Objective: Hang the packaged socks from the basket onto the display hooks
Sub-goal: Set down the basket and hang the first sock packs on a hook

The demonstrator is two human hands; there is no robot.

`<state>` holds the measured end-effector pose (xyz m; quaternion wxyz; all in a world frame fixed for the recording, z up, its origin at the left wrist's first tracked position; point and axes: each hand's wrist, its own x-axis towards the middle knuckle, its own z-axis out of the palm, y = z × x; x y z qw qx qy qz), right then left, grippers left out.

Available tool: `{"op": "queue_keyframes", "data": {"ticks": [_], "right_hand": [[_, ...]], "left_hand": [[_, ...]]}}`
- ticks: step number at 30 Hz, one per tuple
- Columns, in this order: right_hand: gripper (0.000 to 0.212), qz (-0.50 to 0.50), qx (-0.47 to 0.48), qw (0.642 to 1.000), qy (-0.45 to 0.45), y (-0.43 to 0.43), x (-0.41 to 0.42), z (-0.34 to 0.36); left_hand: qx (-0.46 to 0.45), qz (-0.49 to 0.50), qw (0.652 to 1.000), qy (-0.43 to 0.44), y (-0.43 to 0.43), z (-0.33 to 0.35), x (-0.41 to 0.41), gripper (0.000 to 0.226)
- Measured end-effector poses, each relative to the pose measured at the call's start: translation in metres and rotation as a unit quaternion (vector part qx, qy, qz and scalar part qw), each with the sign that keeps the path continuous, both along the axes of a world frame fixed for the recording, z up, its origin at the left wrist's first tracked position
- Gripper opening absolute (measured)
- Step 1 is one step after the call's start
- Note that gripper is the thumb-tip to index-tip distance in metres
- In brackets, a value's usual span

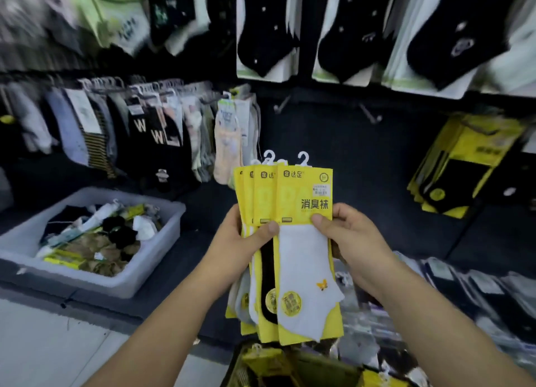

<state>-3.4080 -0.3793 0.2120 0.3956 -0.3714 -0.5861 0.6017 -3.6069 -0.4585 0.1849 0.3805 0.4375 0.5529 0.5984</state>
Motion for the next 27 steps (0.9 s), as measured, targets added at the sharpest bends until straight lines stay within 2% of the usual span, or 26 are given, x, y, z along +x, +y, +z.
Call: {"op": "queue_keyframes", "data": {"ticks": [4,11,19,27], "right_hand": [[0.007,-0.014,0.015,0.999,0.039,0.006,-0.013,0.034],[0.009,-0.167,0.133,0.977,-0.013,0.037,-0.034,0.064],[0.011,-0.168,0.217,0.957,-0.091,0.067,-0.056,0.064],[0.013,-0.189,0.185,0.959,-0.102,0.096,-0.076,0.044]], "left_hand": [[0.034,0.042,0.999,-0.008,0.000,0.014,-0.013,0.062],[0.063,0.080,0.995,-0.020,-0.003,0.013,-0.040,0.034],[0.057,0.061,0.995,-0.051,-0.001,0.005,-0.044,0.036],[0.068,0.041,0.994,-0.077,0.011,0.006,-0.043,0.046]]}}
